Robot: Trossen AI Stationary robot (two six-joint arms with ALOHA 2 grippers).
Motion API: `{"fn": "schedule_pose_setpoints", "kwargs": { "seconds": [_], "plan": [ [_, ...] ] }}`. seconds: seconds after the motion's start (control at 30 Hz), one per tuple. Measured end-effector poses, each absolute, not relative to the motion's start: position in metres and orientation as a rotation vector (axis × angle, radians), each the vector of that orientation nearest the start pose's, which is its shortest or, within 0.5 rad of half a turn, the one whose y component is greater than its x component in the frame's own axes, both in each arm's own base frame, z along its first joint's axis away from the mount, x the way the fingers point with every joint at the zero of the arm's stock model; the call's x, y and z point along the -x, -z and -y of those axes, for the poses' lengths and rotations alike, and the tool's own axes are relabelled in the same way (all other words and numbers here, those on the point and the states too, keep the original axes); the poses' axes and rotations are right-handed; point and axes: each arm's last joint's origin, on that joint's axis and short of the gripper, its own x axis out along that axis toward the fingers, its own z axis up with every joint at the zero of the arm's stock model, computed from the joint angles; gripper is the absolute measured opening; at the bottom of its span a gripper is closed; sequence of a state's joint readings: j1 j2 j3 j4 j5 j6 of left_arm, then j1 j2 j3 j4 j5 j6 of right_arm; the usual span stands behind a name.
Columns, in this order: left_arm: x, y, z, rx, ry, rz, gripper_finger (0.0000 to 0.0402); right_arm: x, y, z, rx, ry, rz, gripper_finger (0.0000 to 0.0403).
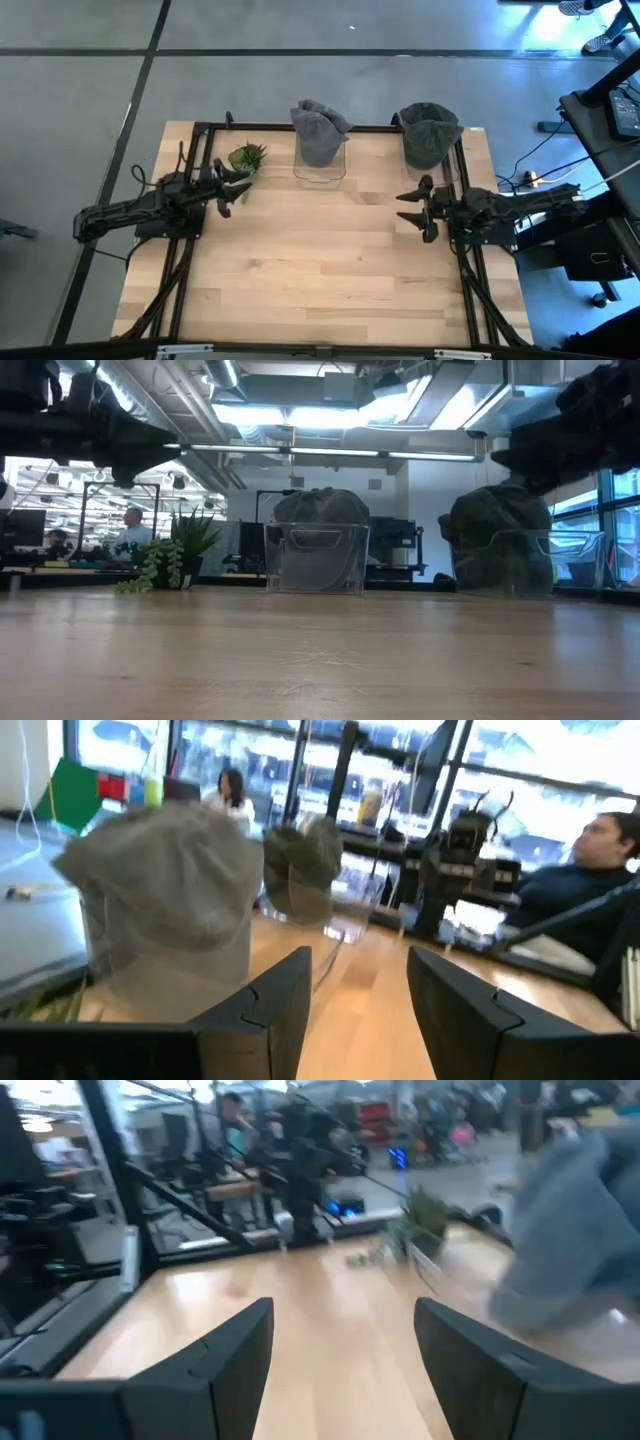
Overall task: Pick & Place hat
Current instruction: Return to Home Position
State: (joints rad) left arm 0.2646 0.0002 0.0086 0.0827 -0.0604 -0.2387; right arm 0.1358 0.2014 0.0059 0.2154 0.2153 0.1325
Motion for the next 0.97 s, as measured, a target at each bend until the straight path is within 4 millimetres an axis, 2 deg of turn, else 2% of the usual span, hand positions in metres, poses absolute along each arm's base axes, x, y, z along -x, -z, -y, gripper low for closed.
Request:
{"fn": "schedule_pose_setpoints", "kwargs": {
  "seconds": [0.23, 0.4, 0.6, 0.97],
  "plan": [
    [-0.093, -0.169, -0.028, 0.236, -0.346, 0.075, 0.0162, -0.096, -0.172, -0.006, -0.141, 0.123, 0.081, 0.0243],
    [-0.093, -0.169, -0.028, 0.228, -0.339, 0.070, 0.0162, -0.096, -0.171, -0.004, -0.127, 0.174, 0.073, 0.0242],
    [-0.094, -0.168, -0.026, 0.227, -0.277, 0.055, 0.0162, -0.096, -0.171, -0.004, -0.112, 0.180, 0.069, 0.0242],
    [-0.094, -0.168, -0.026, 0.227, -0.276, 0.055, 0.0162, -0.097, -0.171, -0.004, -0.110, 0.176, 0.065, 0.0242]
  ]
}}
